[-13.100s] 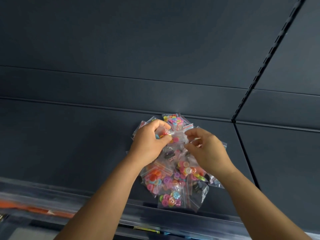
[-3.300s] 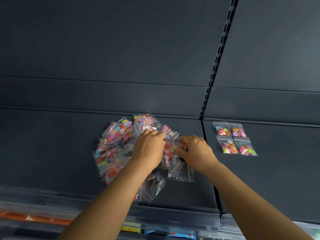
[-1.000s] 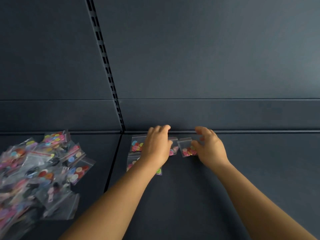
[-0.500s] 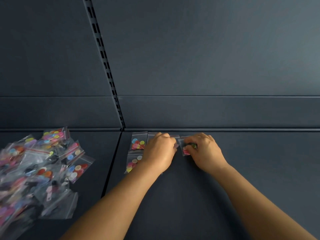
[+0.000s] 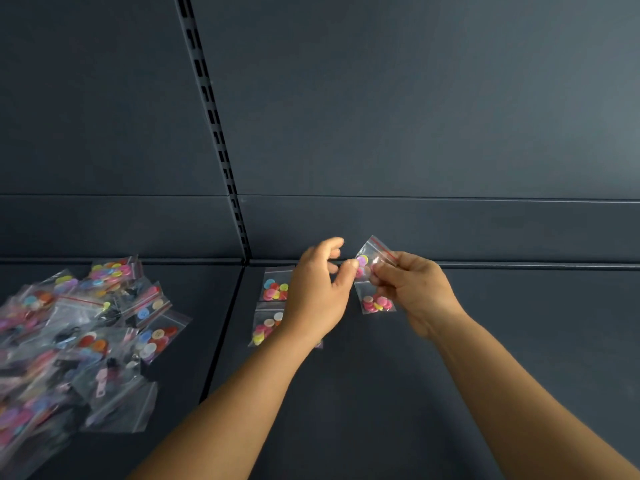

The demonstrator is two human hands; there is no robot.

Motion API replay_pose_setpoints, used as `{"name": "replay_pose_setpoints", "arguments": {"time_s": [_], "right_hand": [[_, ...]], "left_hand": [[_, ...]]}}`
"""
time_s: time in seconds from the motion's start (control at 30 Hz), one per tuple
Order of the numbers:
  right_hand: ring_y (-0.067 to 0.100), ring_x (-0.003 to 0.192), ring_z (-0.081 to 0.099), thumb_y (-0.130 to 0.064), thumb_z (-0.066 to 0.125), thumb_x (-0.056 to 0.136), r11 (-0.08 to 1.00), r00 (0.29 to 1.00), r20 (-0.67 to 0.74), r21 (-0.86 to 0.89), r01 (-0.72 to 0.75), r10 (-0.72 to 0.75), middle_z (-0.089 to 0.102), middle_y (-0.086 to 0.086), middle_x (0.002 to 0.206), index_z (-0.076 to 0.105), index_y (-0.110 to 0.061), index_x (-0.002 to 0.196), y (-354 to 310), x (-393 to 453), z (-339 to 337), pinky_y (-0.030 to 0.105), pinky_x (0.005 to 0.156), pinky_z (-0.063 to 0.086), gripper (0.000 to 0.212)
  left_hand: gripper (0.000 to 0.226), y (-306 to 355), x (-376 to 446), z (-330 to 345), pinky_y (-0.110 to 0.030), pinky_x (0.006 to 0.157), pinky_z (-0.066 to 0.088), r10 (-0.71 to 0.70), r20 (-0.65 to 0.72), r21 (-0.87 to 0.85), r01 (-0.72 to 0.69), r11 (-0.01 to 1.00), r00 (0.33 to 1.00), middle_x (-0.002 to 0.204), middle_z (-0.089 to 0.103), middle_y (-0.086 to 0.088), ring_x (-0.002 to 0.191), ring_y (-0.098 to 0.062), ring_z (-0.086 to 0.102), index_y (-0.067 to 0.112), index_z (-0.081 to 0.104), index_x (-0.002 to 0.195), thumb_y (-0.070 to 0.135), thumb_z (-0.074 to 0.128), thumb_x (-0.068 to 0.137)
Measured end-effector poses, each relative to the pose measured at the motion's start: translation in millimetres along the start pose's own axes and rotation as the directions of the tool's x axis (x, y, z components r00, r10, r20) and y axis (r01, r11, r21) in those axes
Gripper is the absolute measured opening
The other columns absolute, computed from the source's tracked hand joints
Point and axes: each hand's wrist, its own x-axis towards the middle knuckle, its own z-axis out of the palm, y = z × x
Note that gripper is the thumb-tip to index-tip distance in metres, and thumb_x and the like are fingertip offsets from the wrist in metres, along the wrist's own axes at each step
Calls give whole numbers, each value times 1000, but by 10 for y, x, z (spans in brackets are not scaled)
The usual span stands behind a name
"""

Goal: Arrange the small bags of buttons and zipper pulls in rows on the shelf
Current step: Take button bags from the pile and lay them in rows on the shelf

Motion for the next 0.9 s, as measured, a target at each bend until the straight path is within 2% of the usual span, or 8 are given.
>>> {"name": "replay_pose_setpoints", "arguments": {"time_s": [0.07, 0.17, 0.3, 0.37, 0.43, 0.53, 0.73, 0.9], "right_hand": [[26, 70, 58, -8, 61, 88, 1000, 999, 29, 7, 18, -18, 72, 7, 75, 69, -7, 91, -13, -14, 2, 35, 65, 52, 8], [26, 72, 56, -10, 68, 83, 999, 995, 98, 32, 18, -21, 72, 10, 80, 69, -5, 93, -22, -46, 39, 33, 63, 51, 11], [29, 75, 61, 7, 63, 81, 999, 997, 79, 46, -7, 4, 71, 19, 95, 67, -4, 95, -24, -56, 37, 41, 75, 52, 18], [25, 75, 65, 10, 60, 81, 999, 999, 46, 37, 23, -25, 72, 15, 93, 66, -6, 95, -29, -40, 7, 36, 73, 54, 22], [16, 72, 66, 2, 66, 82, 998, 997, 56, 57, 42, -45, 73, 9, 88, 68, -8, 95, -40, -39, 2, 25, 64, 54, 17], [16, 69, 62, -11, 72, 80, 999, 994, 107, 36, -2, -2, 72, 7, 81, 69, -9, 93, -32, -53, 52, 26, 64, 53, 13], [10, 57, 58, -9, 68, 84, 998, 1000, 20, -56, 14, -13, 67, 5, 68, 69, -7, 82, -22, -21, 63, 20, 54, 53, 3], [8, 52, 58, -14, 69, 83, 975, 997, -61, -218, 39, -54, 66, 2, 62, 69, -11, 79, 9, 29, 111, 25, 57, 55, 5]], "left_hand": [[36, 22, 33, -4, -11, 71, 48, -154, 92, -77, 161, 984, 984, 92, 66, 13, 78, 5, 62, 19, 57, 120, 32, 64, 87], [27, 61, 32, 10, -28, 73, 56, -240, 104, -193, 257, 947, 965, 84, 70, 6, 71, -5, 68, 18, 61, 108, 30, 68, 85], [9, 68, -16, 12, -17, 59, 52, -291, 76, -313, 300, 901, 954, 77, 71, 1, 59, 0, 63, 15, 66, 94, 16, 66, 85], [9, 58, -28, -10, -15, 57, 51, -308, 57, -332, 309, 891, 950, 73, 69, 3, 57, 1, 61, 19, 66, 86, 11, 61, 87], [12, 63, -31, -19, -14, 57, 51, -320, 41, -349, 314, 883, 946, 70, 67, 4, 57, 1, 61, 20, 65, 83, 11, 60, 88], [8, 95, -34, -12, -16, 60, 53, -320, 42, -370, 312, 875, 946, 70, 68, 3, 60, -2, 63, 18, 65, 85, 13, 60, 89], [6, 40, -42, -43, -17, 56, 52, -335, 14, -280, 325, 903, 942, 74, 69, 2, 58, -1, 64, 21, 63, 84, 16, 61, 87], [11, -28, -4, -94, -25, 62, 53, -284, -47, -125, 277, 953, 958, 79, 68, 4, 68, -8, 66, 21, 59, 92, 12, 62, 86]]}}
